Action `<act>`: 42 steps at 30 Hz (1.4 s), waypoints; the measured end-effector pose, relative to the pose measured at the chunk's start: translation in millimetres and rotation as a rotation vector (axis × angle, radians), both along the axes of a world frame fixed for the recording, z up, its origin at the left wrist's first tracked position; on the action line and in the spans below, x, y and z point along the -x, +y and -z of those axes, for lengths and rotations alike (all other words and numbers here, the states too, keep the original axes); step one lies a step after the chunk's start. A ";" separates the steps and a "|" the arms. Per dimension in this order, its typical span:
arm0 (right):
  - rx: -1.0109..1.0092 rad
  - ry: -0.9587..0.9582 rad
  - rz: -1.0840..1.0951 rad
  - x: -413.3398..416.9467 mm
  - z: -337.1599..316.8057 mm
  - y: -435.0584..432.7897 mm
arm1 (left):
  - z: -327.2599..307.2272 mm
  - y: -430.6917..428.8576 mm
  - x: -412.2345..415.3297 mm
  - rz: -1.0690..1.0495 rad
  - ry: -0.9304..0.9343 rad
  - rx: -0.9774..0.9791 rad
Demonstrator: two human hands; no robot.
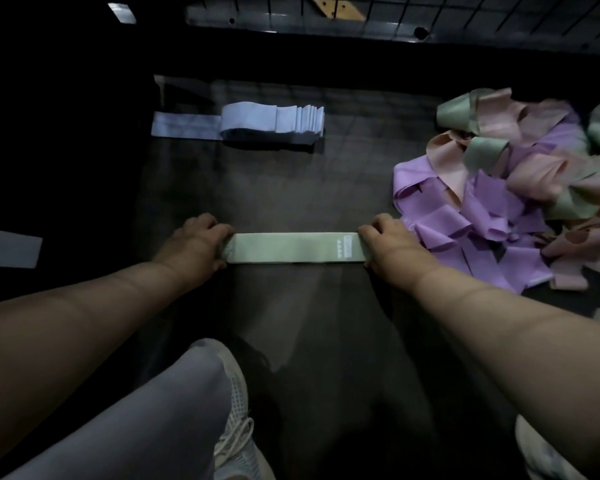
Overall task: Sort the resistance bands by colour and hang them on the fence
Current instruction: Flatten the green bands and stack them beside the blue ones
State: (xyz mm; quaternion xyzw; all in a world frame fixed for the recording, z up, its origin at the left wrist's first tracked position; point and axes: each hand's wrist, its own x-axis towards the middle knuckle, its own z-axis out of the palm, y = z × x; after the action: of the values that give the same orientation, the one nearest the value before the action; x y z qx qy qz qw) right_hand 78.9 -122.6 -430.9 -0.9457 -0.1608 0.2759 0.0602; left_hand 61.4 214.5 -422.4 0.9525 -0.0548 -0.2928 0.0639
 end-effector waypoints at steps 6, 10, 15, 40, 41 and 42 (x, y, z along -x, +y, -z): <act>0.008 -0.101 -0.007 7.3 0.1 -9.3 | -5.2 -3.8 7.0 0.082 -0.049 -0.158; 0.112 -0.283 0.354 -3.4 -6.6 -30.3 | -19.2 -37.7 -4.9 0.040 -0.087 -0.099; 0.218 0.203 0.176 -22.5 -24.5 -90.7 | -51.9 -105.2 -40.5 0.238 -0.145 0.007; -0.644 -0.142 1.235 -128.6 -46.3 -175.9 | -46.7 -396.6 -154.6 -0.556 0.279 1.043; -0.761 -0.154 1.294 -129.9 -46.7 -175.4 | -49.1 -399.2 -155.1 -0.601 0.320 1.099; -0.909 -0.119 1.364 -131.7 -51.4 -173.5 | -50.3 -400.0 -155.3 -0.623 0.347 1.134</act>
State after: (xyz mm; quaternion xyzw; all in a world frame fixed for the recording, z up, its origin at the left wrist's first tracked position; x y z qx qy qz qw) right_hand 210.6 -296.1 -379.5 -0.7320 0.3503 0.0360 0.5833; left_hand 216.7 -185.5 -372.1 0.6816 0.0886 -0.3356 0.6441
